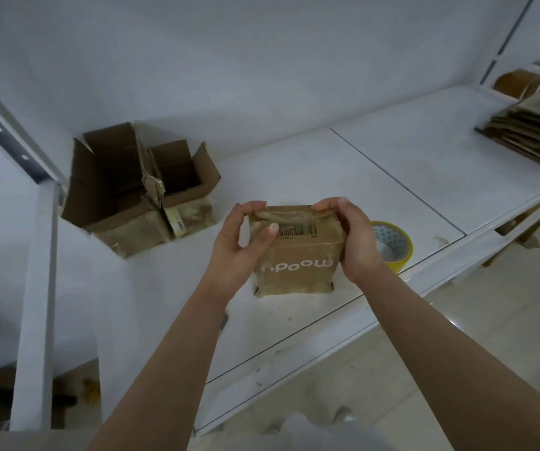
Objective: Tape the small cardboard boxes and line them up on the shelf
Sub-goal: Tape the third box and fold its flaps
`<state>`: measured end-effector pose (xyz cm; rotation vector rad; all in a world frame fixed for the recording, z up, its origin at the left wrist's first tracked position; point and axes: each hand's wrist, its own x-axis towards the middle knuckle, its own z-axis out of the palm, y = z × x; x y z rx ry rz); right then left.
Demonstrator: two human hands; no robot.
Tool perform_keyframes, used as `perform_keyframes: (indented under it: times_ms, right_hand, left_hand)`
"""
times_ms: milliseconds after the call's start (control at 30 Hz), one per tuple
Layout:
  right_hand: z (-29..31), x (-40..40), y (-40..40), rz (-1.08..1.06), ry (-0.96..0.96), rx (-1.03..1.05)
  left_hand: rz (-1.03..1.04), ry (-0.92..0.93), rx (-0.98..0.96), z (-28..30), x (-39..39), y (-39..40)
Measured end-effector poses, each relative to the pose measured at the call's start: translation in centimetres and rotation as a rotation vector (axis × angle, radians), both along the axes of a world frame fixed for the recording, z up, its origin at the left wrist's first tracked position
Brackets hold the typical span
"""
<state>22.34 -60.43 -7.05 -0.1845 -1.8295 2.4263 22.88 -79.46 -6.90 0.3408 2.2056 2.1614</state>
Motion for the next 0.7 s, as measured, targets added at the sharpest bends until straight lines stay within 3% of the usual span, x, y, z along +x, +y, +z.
perform_keyframes:
  times_ms: [100,200,267,400,533,600,700]
  right_hand:
    - [-0.5,0.1,0.4,0.066,0.033,0.070]
    - [-0.6,0.0,0.5,0.094,0.049,0.158]
    - [-0.5,-0.1,0.5,0.080,0.031,0.166]
    - [0.1,0.0,0.5,0.088,-0.009,0.184]
    - [0.8,0.0,2.0,0.227,0.013,0.304]
    - [1.5,-0.3,4.4,0.232,0.002,0.362]
    - [2.1,-0.6,8.0,0.069,-0.028,0.506]
  left_hand:
    - [-0.003,-0.113,0.118,0.2,-0.3,0.2]
    - [0.010,-0.175,0.045,1.3,-0.3,0.2]
    - [0.051,-0.110,-0.226,2.2,-0.4,0.3]
    - [0.103,0.206,-0.759,3.8,-0.5,1.9]
    - [-0.019,0.243,-1.335,3.2,-0.5,3.6]
    - [-0.024,0.240,-1.381,2.9,-0.8,3.5]
    - [-0.011,0.252,-1.373,2.8,-0.9,3.4]
